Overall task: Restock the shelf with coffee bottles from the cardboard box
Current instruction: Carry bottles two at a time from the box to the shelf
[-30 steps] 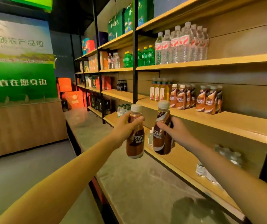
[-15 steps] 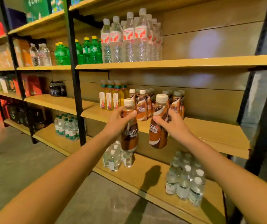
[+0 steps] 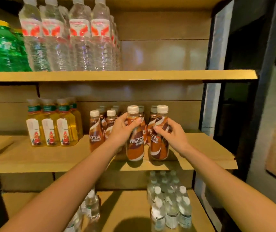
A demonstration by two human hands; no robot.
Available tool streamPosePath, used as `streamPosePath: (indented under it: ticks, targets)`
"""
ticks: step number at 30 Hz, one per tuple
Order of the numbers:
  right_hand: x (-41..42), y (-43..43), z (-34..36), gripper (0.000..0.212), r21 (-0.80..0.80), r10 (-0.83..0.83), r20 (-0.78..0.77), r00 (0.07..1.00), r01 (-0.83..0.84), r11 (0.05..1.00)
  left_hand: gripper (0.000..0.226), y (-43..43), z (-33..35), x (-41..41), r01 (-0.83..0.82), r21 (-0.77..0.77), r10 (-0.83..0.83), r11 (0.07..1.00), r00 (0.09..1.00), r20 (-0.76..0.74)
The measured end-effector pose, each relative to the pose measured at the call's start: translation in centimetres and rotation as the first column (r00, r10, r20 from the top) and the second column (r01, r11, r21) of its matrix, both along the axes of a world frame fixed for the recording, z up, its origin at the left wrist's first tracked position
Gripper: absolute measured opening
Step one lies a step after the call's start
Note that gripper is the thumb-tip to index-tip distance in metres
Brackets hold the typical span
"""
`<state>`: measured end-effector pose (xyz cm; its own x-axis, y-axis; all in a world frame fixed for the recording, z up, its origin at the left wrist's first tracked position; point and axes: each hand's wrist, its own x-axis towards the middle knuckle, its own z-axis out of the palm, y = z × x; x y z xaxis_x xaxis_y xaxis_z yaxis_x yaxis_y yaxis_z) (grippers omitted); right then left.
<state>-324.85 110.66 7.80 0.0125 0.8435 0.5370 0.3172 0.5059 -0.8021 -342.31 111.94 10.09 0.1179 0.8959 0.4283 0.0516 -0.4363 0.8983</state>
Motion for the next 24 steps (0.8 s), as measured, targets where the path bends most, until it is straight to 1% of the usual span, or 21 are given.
streamPosePath:
  ticks: [3, 6, 9, 12, 15, 18, 20, 22, 24]
  targets:
    - [-0.6, 1.7, -0.1, 0.027, -0.017, -0.057, 0.002, 0.998, 0.057, 0.998, 0.028, 2.6, -0.9, -0.2, 0.035, -0.036, -0.035, 0.999, 0.999, -0.013]
    - [-0.9, 3.0, -0.7, 0.033, -0.048, -0.091, 0.01, 0.996, 0.092, 0.995, 0.029, 4.3, -1.6, -0.1, 0.06, -0.035, -0.061, 0.998, 0.998, -0.023]
    - [-1.0, 4.0, -1.4, 0.033, -0.078, -0.104, 0.017, 0.994, 0.105, 0.991, 0.023, 5.3, -2.4, 0.1, 0.077, -0.041, -0.077, 0.996, 0.997, 0.01]
    - [-0.9, 4.8, -2.1, 0.03, -0.076, -0.105, 0.032, 0.994, 0.107, 0.991, 0.026, 6.3, -3.1, 0.3, 0.089, -0.044, -0.089, 0.995, 0.996, 0.009]
    - [-0.4, 5.5, -2.7, 0.029, -0.073, -0.11, -0.002, 0.994, 0.11, 0.991, 0.032, 7.1, -3.4, 0.9, 0.101, -0.027, -0.1, 0.995, 0.994, 0.032]
    - [0.0, 6.1, -2.9, 0.029, -0.076, -0.088, -0.005, 0.996, 0.088, 0.993, 0.026, 7.5, -3.6, 1.5, 0.099, 0.002, -0.099, 0.995, 0.995, 0.028]
    - [0.1, 6.3, -3.2, 0.031, -0.091, -0.065, 0.002, 0.998, 0.065, 0.994, 0.027, 7.7, -3.9, 1.8, 0.078, 0.027, -0.078, 0.997, 0.997, -0.01]
    - [0.1, 6.3, -3.3, 0.037, -0.097, -0.058, 0.008, 0.998, 0.058, 0.994, 0.036, 7.8, -4.1, 1.9, 0.055, 0.051, -0.054, 0.997, 0.998, -0.019]
    - [0.1, 6.0, -3.4, 0.047, -0.09, -0.061, -0.006, 0.998, 0.061, 0.994, 0.05, 7.5, -4.5, 1.9, 0.028, 0.065, -0.029, 0.998, 1.0, 0.011]
